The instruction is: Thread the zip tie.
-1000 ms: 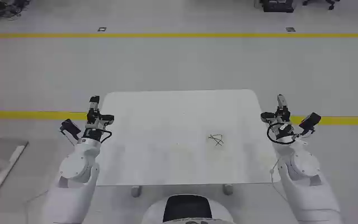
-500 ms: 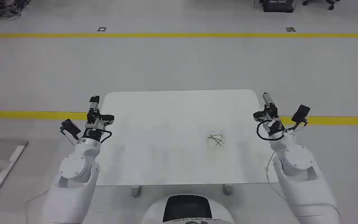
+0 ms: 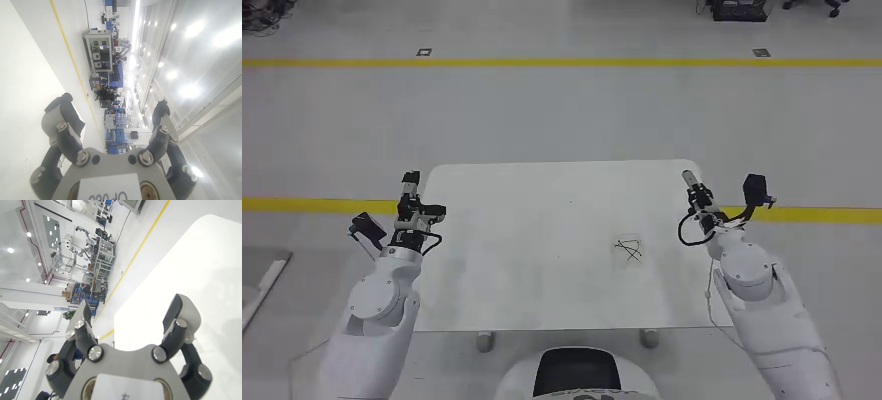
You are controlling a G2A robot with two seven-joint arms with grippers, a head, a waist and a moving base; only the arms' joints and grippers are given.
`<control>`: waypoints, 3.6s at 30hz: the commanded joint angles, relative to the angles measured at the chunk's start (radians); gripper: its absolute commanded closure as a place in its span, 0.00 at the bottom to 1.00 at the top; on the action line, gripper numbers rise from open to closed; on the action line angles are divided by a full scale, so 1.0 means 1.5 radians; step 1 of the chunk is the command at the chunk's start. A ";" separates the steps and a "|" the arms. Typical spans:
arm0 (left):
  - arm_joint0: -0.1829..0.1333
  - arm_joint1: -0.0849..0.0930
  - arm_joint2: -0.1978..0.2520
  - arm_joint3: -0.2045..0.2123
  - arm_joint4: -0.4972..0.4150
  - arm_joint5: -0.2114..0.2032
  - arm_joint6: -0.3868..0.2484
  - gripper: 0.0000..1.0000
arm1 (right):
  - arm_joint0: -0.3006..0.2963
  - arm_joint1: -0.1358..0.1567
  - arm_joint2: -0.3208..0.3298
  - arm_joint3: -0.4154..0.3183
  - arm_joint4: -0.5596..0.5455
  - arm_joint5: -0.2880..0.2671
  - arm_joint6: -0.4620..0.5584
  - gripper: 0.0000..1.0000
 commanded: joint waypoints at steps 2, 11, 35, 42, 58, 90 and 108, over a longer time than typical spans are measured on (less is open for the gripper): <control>0.000 0.000 0.000 0.000 0.000 0.000 0.000 0.00 | 0.027 0.001 -0.013 0.011 -0.060 0.000 0.037 0.00; 0.000 0.000 0.000 0.000 0.000 0.000 0.000 0.00 | 0.125 -0.014 -0.057 0.084 -0.288 0.000 0.205 0.00; 0.000 0.000 0.000 0.000 0.000 0.000 0.000 0.00 | 0.181 -0.028 -0.112 0.081 -0.519 0.000 0.421 0.00; 0.000 0.000 0.000 0.000 0.000 0.000 0.000 0.00 | 0.241 -0.050 -0.173 0.136 -0.591 0.000 0.601 0.00; 0.000 0.000 0.000 0.000 0.000 0.000 0.000 0.00 | 0.297 -0.068 -0.214 0.225 -0.591 0.000 0.654 0.00; 0.000 0.000 0.000 0.000 0.000 0.000 0.000 0.00 | 0.390 -0.133 -0.341 0.407 -0.707 -0.139 0.777 0.00; 0.000 0.000 0.000 0.000 0.000 0.000 0.000 0.00 | 0.385 -0.131 -0.330 0.437 -0.661 -0.227 0.753 0.00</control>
